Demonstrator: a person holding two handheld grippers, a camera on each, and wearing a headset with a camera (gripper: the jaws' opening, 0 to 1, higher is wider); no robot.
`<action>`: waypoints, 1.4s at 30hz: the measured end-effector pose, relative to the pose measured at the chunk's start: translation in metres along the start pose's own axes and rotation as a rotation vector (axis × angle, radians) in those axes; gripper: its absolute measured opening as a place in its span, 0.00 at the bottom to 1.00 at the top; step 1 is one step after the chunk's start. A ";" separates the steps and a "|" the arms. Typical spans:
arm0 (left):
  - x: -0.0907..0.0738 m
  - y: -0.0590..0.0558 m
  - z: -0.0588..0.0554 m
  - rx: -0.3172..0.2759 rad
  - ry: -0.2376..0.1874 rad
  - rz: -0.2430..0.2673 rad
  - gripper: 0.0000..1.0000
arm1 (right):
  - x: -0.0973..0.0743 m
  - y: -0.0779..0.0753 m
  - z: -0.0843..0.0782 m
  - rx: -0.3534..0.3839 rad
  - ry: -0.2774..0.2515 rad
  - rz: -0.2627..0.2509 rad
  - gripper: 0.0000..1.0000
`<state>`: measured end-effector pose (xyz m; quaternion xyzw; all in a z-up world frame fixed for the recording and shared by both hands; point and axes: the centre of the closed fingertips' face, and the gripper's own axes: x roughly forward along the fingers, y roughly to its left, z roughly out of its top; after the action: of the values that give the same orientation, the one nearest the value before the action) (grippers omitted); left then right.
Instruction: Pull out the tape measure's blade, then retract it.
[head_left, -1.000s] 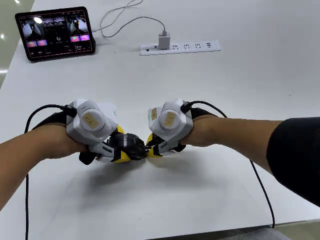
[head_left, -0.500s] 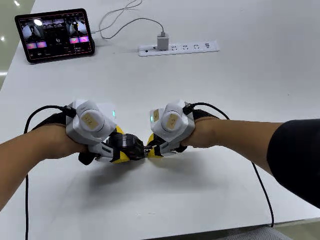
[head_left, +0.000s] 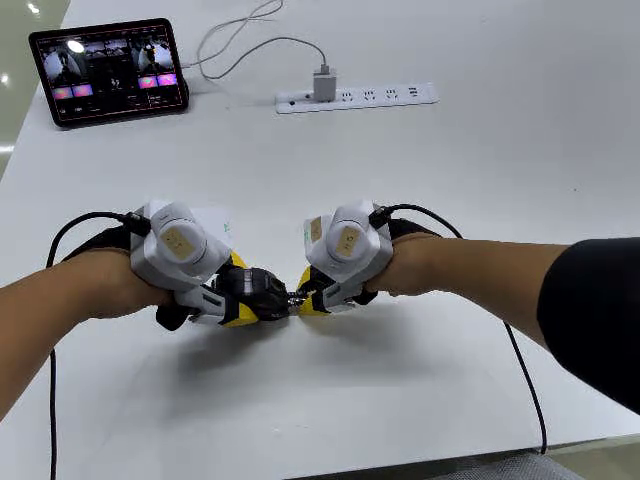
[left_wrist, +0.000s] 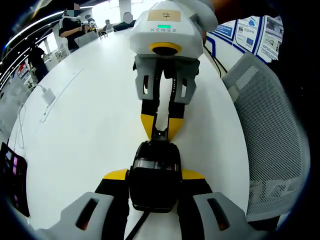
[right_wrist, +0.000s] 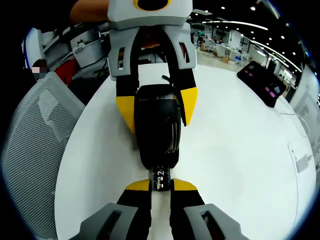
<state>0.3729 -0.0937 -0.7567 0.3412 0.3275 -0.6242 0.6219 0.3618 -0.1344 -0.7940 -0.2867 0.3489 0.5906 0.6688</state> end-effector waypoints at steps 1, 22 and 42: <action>0.000 0.000 0.000 0.001 0.001 0.000 0.32 | 0.000 0.000 -0.001 0.006 -0.002 0.000 0.09; 0.001 0.000 0.000 -0.004 0.000 0.001 0.32 | -0.006 -0.001 -0.009 0.005 0.005 -0.005 0.09; 0.002 0.002 -0.001 -0.008 -0.001 0.004 0.32 | -0.010 -0.002 -0.015 0.015 0.008 -0.008 0.09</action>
<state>0.3746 -0.0941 -0.7585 0.3389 0.3291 -0.6219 0.6246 0.3608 -0.1527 -0.7945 -0.2855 0.3549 0.5841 0.6719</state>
